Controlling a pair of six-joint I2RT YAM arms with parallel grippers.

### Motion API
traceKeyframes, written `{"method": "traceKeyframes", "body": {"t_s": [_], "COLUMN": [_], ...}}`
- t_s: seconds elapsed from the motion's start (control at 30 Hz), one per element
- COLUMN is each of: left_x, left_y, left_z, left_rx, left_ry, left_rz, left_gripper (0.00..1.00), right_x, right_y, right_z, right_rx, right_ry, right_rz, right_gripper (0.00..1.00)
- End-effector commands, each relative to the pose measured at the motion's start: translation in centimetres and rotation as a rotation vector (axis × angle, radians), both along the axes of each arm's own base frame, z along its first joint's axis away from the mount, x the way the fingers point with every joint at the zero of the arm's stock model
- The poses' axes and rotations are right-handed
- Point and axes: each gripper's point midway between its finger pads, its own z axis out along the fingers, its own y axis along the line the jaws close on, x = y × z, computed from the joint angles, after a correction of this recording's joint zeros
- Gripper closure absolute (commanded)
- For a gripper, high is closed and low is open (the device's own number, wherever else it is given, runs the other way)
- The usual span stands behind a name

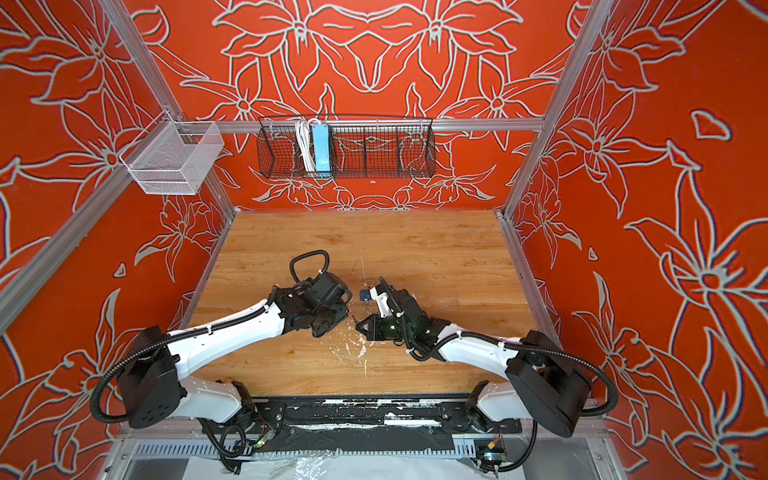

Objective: Unlock with the key
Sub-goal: 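Lift the dark padlock with the left gripper toward the key in the right gripper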

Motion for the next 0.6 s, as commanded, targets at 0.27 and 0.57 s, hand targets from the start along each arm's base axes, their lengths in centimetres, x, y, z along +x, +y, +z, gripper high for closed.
{"method": "traceKeyframes", "body": {"t_s": [0.27,0.57], "left_x": [0.8,0.8], "left_y": [-0.9,-1.4], "left_z": [2.5,3.1], "left_rx": [-0.032,-0.038], "left_ry": [-0.072,-0.085], "left_rz": [0.020,0.003], "left_gripper": [0.83,0.83], "right_x": [-0.6,-0.2], "right_y": [0.6,1.0], "right_z": [0.9,1.0], "right_rx": [0.011,0.010], "right_ry": [-0.075,-0.083], "right_rz": [-0.007,-0.004], "right_gripper": [1.00,1.00]}}
